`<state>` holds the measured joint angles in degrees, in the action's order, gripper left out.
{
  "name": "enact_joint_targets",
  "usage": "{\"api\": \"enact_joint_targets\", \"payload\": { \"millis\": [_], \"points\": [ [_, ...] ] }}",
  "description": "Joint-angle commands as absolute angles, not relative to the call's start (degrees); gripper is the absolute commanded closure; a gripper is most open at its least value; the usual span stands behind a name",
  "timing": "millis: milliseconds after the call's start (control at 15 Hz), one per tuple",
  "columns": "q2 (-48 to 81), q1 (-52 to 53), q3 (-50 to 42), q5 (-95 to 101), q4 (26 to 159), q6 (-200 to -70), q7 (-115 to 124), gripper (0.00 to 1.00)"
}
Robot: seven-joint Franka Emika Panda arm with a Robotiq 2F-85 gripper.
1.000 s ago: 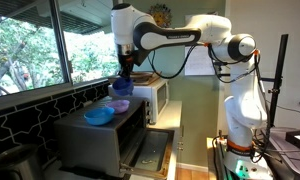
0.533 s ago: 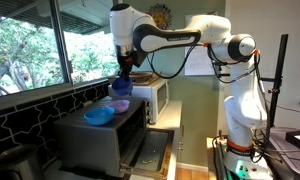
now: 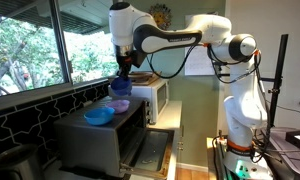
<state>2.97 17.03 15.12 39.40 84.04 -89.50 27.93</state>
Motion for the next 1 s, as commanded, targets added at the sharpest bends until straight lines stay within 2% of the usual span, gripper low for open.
{"api": "enact_joint_targets", "payload": {
  "millis": [0,933],
  "points": [
    [3.68,17.88,15.57,41.71,83.31,-89.16,28.59,0.99],
    [4.24,19.25,16.0,45.26,83.7,-89.78,28.39,0.99]
  ]
}}
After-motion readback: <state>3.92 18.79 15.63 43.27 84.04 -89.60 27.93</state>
